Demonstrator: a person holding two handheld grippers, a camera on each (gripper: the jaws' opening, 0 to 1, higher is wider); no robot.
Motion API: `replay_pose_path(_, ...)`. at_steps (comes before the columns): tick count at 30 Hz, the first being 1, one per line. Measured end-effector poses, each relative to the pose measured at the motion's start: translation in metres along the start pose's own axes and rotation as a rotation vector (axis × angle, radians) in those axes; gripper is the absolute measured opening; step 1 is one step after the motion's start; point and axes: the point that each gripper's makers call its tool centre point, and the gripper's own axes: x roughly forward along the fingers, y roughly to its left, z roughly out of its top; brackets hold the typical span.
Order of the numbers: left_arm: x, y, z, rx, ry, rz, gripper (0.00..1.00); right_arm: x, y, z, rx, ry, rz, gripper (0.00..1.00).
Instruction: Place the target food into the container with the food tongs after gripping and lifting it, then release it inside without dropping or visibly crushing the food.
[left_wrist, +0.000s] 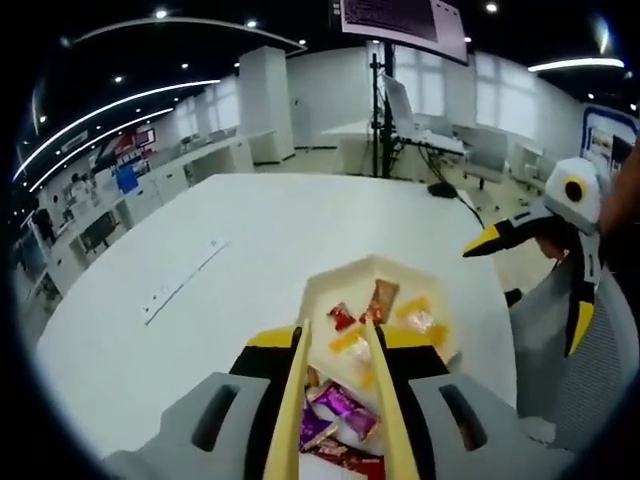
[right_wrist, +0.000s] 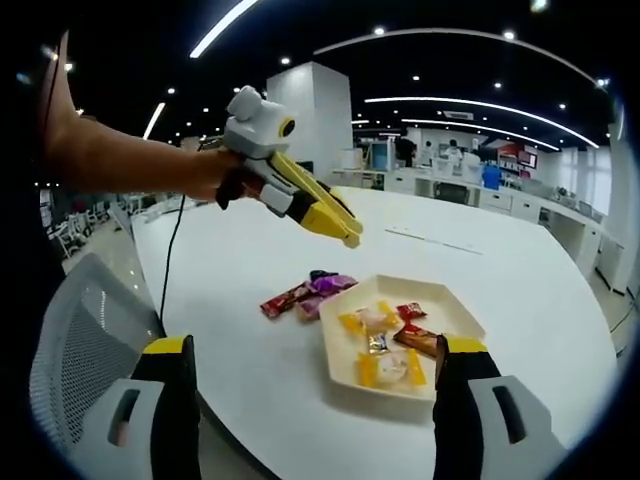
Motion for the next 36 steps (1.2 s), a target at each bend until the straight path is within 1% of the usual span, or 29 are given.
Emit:
replay_pose_path(2,-0.003,-0.002,-0.007,0.021,0.008,0.010,0.26,0.000,0.001,0.000,0.000,-0.001,0.003,0.98)
replay_pose_path(5,-0.008,-0.008,-0.015,0.019,0.015,0.011,0.26,0.000,0.000,-0.001,-0.001,0.002,0.002,0.98)
replay_pose_path(8,-0.014,-0.008,-0.020,-0.002,-0.004,0.025,0.26,0.000,0.000,-0.001,-0.001,0.003,0.003,0.98)
replay_pose_path(12,-0.021,-0.010,-0.030,-0.016,-0.006,0.050,0.26,0.000,0.000,-0.001,0.000,0.005,0.004,0.98)
replay_pose_path(15,-0.026,-0.010,-0.039,-0.022,0.001,0.072,0.26,0.000,0.001,-0.001,-0.002,0.007,0.005,0.98)
replay_pose_path(19,-0.033,-0.012,-0.050,-0.049,-0.001,0.095,0.26,0.000,0.001,-0.001,-0.003,0.006,0.006,0.98)
replay_pose_path(21,-0.036,-0.014,-0.061,-0.059,0.008,0.106,0.26,0.000,0.001,-0.001,0.000,0.008,0.007,0.97)
replay_pose_path(27,-0.042,-0.015,-0.074,-0.084,0.010,0.133,0.26,0.001,0.001,-0.002,-0.005,0.009,0.008,0.97)
replay_pose_path(29,-0.044,-0.016,-0.079,-0.094,0.011,0.152,0.26,0.001,0.001,-0.001,-0.006,0.010,0.006,0.97)
replay_pose_path(32,-0.046,-0.015,-0.093,-0.123,0.033,0.186,0.26,0.001,0.001,-0.002,-0.004,0.011,0.007,0.97)
replay_pose_path(33,-0.047,-0.013,-0.103,-0.143,0.072,0.208,0.26,0.001,0.001,-0.002,-0.005,0.011,0.006,0.97)
replay_pose_path(34,-0.046,-0.012,-0.107,-0.140,0.075,0.223,0.26,0.001,0.002,-0.002,-0.003,0.009,0.007,0.97)
replay_pose_path(36,-0.045,-0.014,-0.112,-0.182,0.069,0.218,0.26,0.001,0.001,-0.002,-0.004,0.010,0.006,0.97)
